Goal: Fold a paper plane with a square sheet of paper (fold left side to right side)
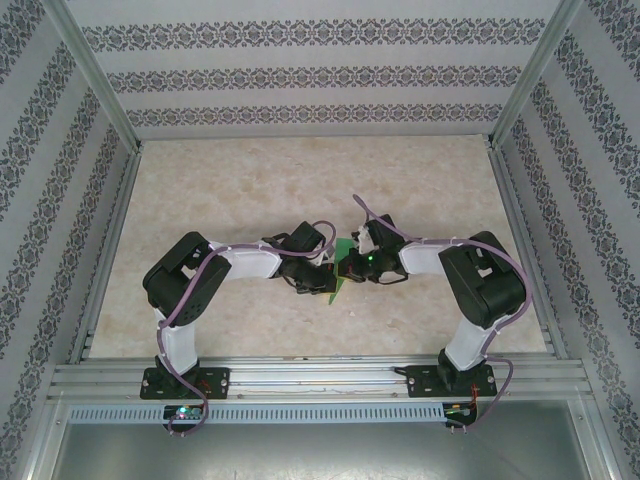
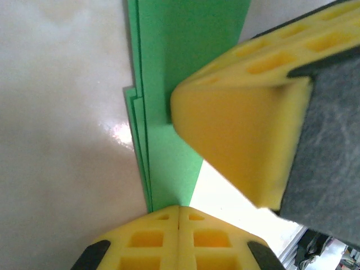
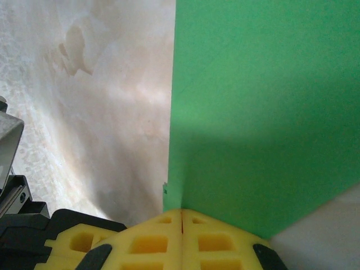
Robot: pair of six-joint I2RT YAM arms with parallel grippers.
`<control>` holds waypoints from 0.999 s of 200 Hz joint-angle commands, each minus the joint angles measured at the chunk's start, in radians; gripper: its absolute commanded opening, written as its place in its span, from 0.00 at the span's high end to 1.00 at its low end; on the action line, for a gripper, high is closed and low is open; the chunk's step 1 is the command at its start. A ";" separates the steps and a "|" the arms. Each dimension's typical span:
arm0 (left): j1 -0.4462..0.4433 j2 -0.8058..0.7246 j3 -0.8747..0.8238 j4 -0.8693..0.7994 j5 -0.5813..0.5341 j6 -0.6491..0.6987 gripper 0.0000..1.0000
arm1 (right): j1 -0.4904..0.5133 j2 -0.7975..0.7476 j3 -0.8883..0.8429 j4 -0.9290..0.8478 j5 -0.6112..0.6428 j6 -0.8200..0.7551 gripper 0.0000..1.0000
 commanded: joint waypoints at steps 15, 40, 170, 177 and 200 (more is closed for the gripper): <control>-0.008 0.044 -0.032 -0.176 -0.127 0.026 1.00 | -0.053 0.036 0.052 -0.021 0.028 -0.057 1.00; -0.009 0.047 -0.037 -0.176 -0.128 0.024 1.00 | -0.085 0.055 0.083 -0.030 0.020 -0.073 1.00; -0.013 0.041 -0.044 -0.204 -0.148 0.025 1.00 | -0.228 0.143 0.168 -0.069 0.006 -0.113 1.00; -0.013 0.041 -0.047 -0.204 -0.148 0.024 1.00 | -0.232 0.146 0.172 -0.072 0.006 -0.116 1.00; -0.015 0.044 -0.047 -0.201 -0.146 0.024 1.00 | -0.244 0.159 0.185 -0.083 0.014 -0.124 1.00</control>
